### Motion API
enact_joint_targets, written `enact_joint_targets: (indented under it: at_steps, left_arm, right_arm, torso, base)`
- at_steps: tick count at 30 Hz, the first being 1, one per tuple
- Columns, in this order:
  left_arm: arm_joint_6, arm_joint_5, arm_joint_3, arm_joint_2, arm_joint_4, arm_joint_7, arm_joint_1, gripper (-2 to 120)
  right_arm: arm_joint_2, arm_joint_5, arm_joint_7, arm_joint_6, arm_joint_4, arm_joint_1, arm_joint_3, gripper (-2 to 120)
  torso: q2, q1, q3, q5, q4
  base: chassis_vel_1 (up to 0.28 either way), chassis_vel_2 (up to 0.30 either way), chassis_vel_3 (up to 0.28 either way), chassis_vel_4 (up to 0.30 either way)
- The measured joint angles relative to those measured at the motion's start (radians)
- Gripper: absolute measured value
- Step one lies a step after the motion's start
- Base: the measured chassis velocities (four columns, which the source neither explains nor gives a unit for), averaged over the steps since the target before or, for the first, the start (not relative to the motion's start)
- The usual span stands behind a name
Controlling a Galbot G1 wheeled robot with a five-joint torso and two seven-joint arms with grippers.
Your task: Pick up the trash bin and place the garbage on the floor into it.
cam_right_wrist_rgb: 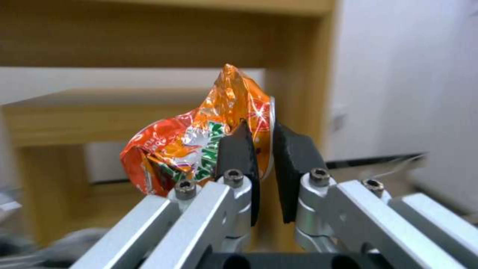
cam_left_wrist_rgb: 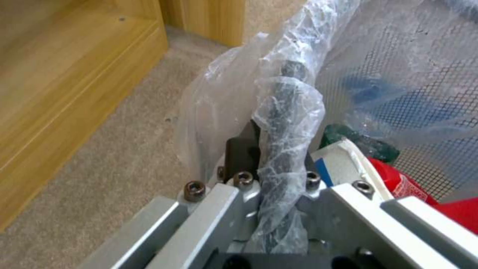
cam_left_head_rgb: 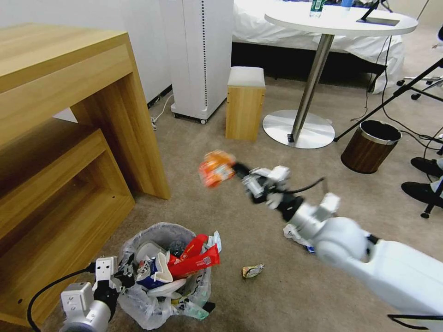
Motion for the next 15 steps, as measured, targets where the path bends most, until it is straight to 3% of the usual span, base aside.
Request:
enact_joint_targets:
  at_steps: [1, 4, 8, 15]
  left_arm:
    - [0.0, 0.0, 0.0, 0.0, 0.0, 0.0, 0.0, 0]
    - [0.0, 0.007, -0.004, 0.0, 0.001, 0.0, 0.004, 0]
    - [0.0, 0.014, -0.006, -0.002, 0.001, 0.0, 0.006, 0]
    - [0.0, 0.033, -0.005, -0.009, 0.0, 0.0, 0.014, 0]
  right_arm:
    - [0.0, 0.0, 0.0, 0.0, 0.0, 0.0, 0.0, 7]
    - [0.072, 0.021, 0.015, -0.009, -0.035, 0.065, -0.15, 7]
    - [0.146, 0.04, 0.04, -0.02, -0.073, 0.109, -0.259, 7]
    - [0.184, 0.05, 0.059, -0.029, -0.111, 0.086, -0.338, 7]
  torso:
    - [0.0, 0.0, 0.0, 0.0, 0.0]
    - [0.0, 0.0, 0.0, 0.0002, -0.0003]
    - [0.0, 0.0, 0.0, 0.0, 0.0001]
    - [0.0, 0.0, 0.0, 0.0003, -0.0003]
  base:
    - [0.0, 0.0, 0.0, 0.0]
    - [0.0, 0.0, 0.0, 0.0]
    - [0.0, 0.0, 0.0, 0.0]
    - [0.0, 0.0, 0.0, 0.0]
